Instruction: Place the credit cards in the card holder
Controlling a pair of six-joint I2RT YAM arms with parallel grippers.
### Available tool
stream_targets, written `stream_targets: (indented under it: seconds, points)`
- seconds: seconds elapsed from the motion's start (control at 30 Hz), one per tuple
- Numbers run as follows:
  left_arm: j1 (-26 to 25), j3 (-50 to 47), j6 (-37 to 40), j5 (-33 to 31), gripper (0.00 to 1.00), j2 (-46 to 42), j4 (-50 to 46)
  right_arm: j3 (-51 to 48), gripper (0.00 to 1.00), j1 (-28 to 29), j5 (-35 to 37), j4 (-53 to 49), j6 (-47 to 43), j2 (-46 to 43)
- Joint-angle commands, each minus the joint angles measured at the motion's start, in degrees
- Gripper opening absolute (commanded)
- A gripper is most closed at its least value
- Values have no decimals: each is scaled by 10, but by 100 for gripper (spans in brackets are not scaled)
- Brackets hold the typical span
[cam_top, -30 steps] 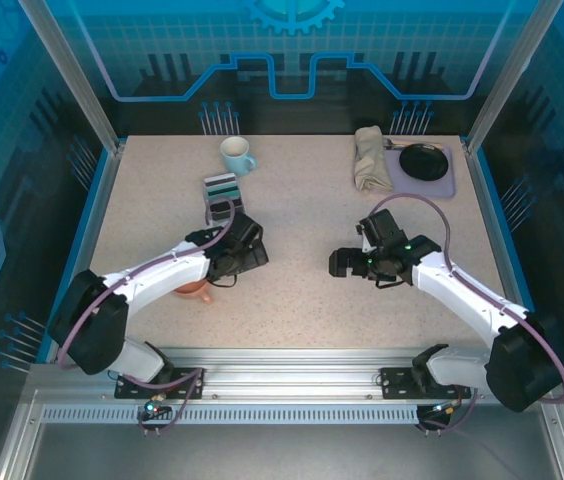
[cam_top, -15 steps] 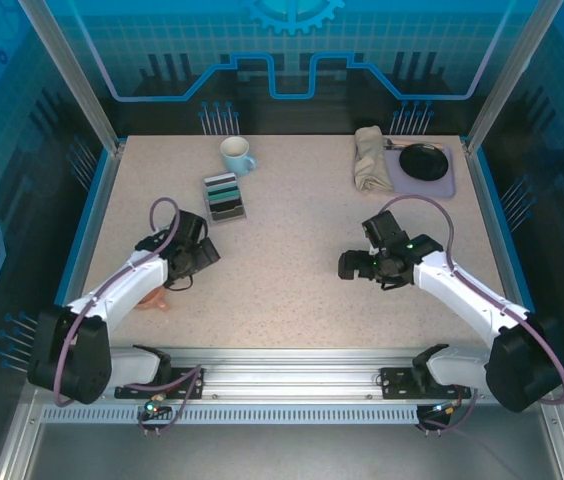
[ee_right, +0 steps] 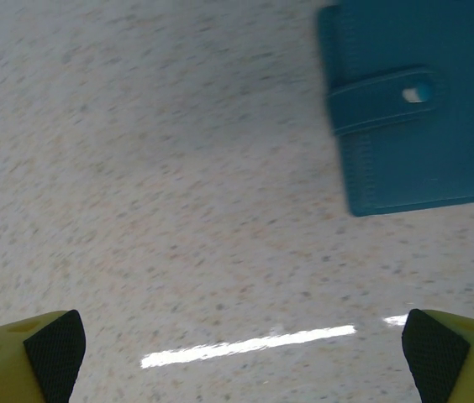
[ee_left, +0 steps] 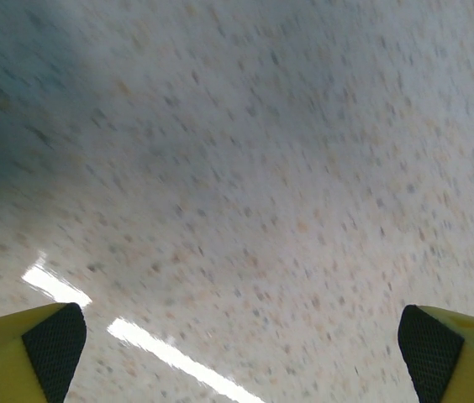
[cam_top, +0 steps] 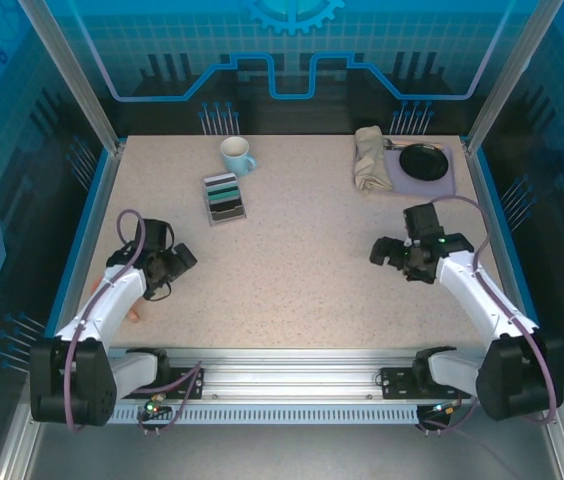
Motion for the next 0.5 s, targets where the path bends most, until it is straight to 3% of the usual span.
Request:
stream_targets:
  seconds: [0.0,0.17,0.4,0.47]
  points:
    - [2,-20,26,129,99,-39,18,-6,100,-57,-30,19,-27,23]
    - [-11,-24,20,213,99,-99,43,26,99,-128,-78,57,-56,114]
    - [-82,-14,4,230,99,-120,47,108,97,-138,-94,61,-86,254]
    - [-107,-14,-6,226,99,-120,52,129,93,-136,-117,53,-91,292]
